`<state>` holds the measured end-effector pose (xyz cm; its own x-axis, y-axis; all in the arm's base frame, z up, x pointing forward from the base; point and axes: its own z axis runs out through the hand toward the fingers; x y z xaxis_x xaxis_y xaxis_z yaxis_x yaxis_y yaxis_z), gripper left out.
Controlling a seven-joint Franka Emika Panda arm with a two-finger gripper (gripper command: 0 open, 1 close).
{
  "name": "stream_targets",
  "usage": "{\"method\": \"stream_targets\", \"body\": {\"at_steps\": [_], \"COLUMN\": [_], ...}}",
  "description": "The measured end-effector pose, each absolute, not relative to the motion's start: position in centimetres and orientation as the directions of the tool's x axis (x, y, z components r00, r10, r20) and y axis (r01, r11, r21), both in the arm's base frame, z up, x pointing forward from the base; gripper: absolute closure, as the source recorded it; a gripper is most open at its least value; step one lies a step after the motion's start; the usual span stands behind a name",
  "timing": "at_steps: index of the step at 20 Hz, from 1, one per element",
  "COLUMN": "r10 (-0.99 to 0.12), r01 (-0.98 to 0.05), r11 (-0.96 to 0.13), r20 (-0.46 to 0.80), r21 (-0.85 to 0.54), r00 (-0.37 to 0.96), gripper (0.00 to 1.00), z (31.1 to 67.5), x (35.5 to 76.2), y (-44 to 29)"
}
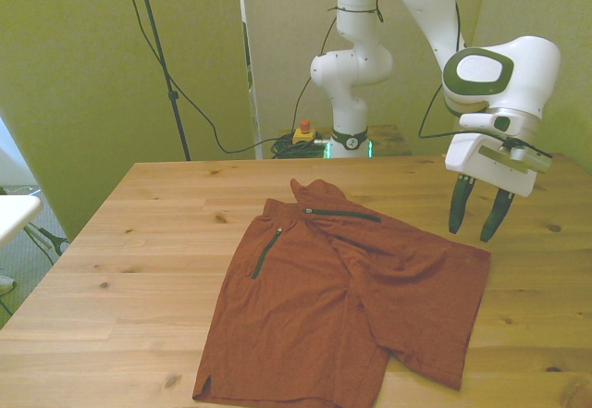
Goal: Fold the shorts
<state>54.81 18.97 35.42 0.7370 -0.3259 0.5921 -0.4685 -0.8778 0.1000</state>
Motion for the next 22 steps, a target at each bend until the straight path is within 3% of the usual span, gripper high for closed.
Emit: {"method": "stream_targets", "body": {"at_steps": [10,11,22], "r10": [-0.355,-0.358,-0.356], "r01": [-0.509,-0.512,-0.511], "r11": [-0.852,-0.850,-0.851], "r20": [0.580,0.581,0.582], "r21": [0.120,0.121,0.121], "r00": [0.733,0.731,0.731], "gripper": [0.00,1.00,1.00], "z": [33.8,33.8,33.5], "x": [56.4,56.6,57.4], "y": [16.3,16.0,15.8]}}
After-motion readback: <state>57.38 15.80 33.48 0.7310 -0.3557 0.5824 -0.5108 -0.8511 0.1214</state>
